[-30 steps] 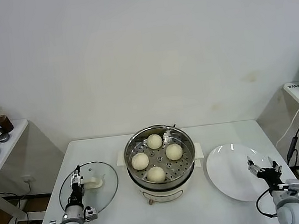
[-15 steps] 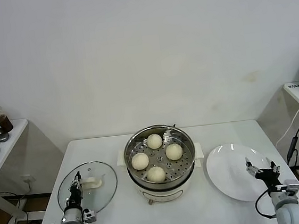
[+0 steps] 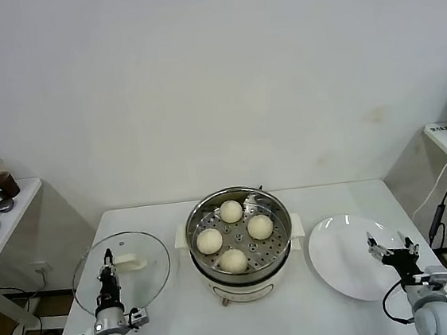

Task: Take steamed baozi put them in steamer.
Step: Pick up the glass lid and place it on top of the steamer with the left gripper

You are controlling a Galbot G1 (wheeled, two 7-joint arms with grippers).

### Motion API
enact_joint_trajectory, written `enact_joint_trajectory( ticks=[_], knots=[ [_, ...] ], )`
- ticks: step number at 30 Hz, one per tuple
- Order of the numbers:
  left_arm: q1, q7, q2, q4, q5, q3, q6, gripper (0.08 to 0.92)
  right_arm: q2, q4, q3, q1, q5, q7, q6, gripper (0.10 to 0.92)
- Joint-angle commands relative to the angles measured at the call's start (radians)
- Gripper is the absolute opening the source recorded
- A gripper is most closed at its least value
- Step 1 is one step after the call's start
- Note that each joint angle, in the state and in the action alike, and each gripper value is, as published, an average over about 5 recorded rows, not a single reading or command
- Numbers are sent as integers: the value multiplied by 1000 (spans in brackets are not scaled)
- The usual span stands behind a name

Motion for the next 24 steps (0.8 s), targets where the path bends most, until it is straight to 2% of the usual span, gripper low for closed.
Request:
enact_joint_trajectory(
  ticks=[1, 6, 10, 14, 20, 24],
  knots=[
    [2, 257, -32, -269, 86, -7, 300, 166, 0, 21, 3, -6, 3, -3, -2, 823],
    [0, 331, -22, -344, 102, -35, 301, 166, -17, 24, 6, -23, 7, -6, 3, 823],
    [1, 462, -8, -461, 106, -31, 301, 166, -18, 35, 22, -27, 32, -7, -13, 823],
    [-14, 578, -28, -569, 148, 9, 302, 166, -14, 42, 30, -39, 38, -8, -16, 823],
    [-49, 638, -87, -652, 197, 117, 302, 166, -10, 45, 37, -45, 35, -9, -12, 823],
    [-65, 640, -122, -637, 236, 233, 302, 166, -7, 49, 41, -47, 30, -10, -12, 823]
  ],
)
